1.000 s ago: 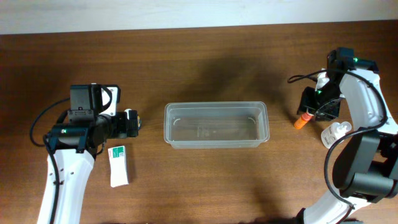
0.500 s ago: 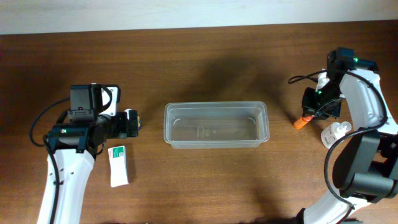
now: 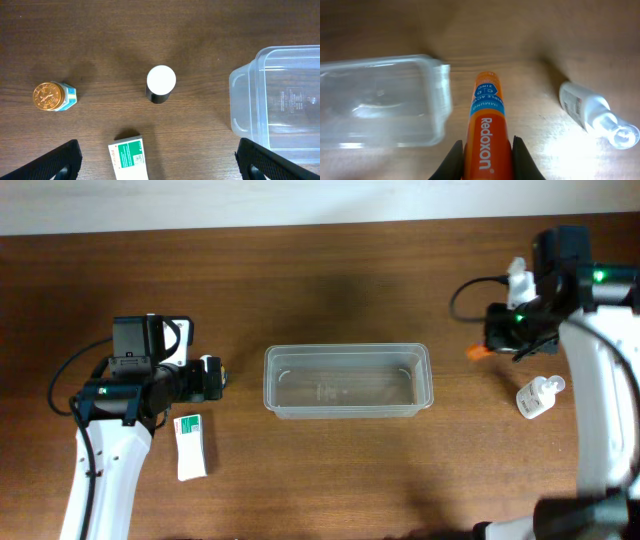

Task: Pack container
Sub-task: 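Carry the tube into the container with the right gripper and release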

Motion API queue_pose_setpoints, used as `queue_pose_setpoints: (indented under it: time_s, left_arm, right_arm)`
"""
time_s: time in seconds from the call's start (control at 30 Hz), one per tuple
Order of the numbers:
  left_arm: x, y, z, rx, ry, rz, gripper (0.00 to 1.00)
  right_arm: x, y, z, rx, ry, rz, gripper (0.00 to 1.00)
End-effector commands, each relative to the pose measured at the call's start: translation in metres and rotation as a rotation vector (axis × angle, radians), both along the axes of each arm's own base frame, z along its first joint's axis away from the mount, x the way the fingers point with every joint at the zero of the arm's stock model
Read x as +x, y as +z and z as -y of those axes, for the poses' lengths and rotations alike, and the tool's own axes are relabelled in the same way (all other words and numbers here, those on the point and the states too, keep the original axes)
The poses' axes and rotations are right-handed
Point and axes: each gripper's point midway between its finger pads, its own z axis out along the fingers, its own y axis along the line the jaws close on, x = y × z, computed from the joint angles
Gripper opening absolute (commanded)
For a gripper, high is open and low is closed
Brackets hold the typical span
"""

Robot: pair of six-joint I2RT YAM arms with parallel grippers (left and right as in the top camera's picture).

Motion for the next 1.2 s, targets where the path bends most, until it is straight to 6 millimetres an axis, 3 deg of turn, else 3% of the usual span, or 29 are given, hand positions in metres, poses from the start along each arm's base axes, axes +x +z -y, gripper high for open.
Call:
queue_pose_setpoints:
  time_s: [0.0,0.2,0.53,0.87,1.1,1.17]
  left_arm:
    - [0.004,0.008,0.004,-0.015,-0.006,0.022,1.0]
    - [0.004,0.008,0.004,-0.015,-0.006,0.022,0.99]
    - [0.004,0.008,0.004,-0.015,-0.006,0.021,0.99]
    - [0.004,0.008,0.004,-0.015,-0.006,0.021,0.99]
    - [0.004,0.008,0.004,-0.015,-0.006,0.021,0.99]
    - [0.004,0.008,0.004,-0.015,-0.006,0.021,0.99]
  right_arm:
    - [-0.008,0.022,-0.035,0.008,0.133,0.071,0.12]
    - [-0.01,0.007,-0.077,0.013,0.253,0.03,0.12]
    - [0.008,-0.07,-0.115,-0.004,0.348,-0.166,0.12]
    - [0.029,-0.143,-0.1,-0.067,0.276,-0.323,0.12]
    - [0.036,-0.154,-0.099,-0.08,0.275,-0.322,0.13]
    - [0.035,-0.154,-0.099,-0.08,0.275,-0.326,0.19]
